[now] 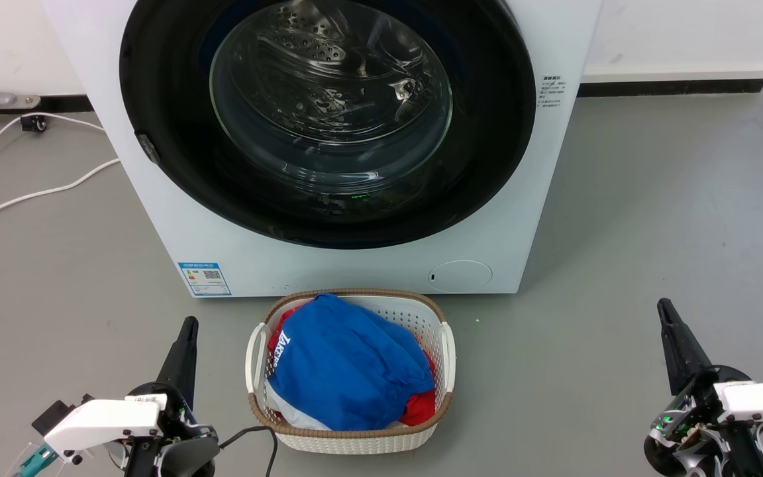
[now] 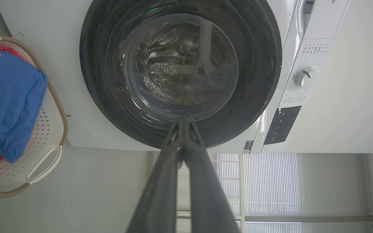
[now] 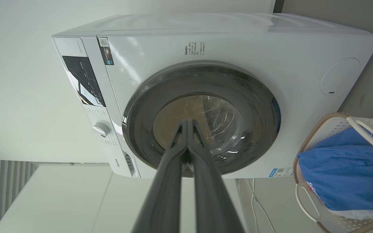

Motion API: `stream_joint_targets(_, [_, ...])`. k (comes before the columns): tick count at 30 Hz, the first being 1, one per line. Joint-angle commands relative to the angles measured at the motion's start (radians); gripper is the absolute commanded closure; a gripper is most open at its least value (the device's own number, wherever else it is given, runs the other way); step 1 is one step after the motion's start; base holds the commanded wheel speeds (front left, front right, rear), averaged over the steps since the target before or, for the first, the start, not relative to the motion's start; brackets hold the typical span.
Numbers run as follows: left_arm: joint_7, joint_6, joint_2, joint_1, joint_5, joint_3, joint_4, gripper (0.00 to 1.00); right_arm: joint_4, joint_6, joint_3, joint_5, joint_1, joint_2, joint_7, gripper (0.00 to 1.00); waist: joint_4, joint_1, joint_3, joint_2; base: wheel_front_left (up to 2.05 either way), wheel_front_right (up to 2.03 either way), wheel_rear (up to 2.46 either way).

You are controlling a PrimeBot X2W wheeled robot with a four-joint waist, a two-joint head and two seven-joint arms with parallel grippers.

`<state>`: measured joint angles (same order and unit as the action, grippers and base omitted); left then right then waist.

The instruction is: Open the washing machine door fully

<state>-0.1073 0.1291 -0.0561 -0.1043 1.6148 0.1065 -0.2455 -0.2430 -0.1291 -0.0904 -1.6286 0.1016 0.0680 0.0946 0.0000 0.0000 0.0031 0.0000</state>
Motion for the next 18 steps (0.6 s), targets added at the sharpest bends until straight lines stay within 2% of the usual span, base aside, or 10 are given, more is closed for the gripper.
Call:
stream_joint_targets(1, [-0.004, 0.003, 0.001, -0.008, -0.002, 0.003, -0.001, 1.0, -0.002, -0.003, -0.003, 0.002, 0.01, -0.003, 0.003, 1.0, 0.0, 0.0, 0.0, 0.0, 0.0, 0.0, 0.0])
stream_joint_targets(18, [-0.004, 0.003, 0.003, -0.008, -0.004, 0.005, -0.001, 1.0, -0.002, -0.003, -0.007, 0.008, 0.01, -0.006, 0.007, 1.0, 0.0, 0.0, 0.0, 0.0, 0.0, 0.0, 0.0])
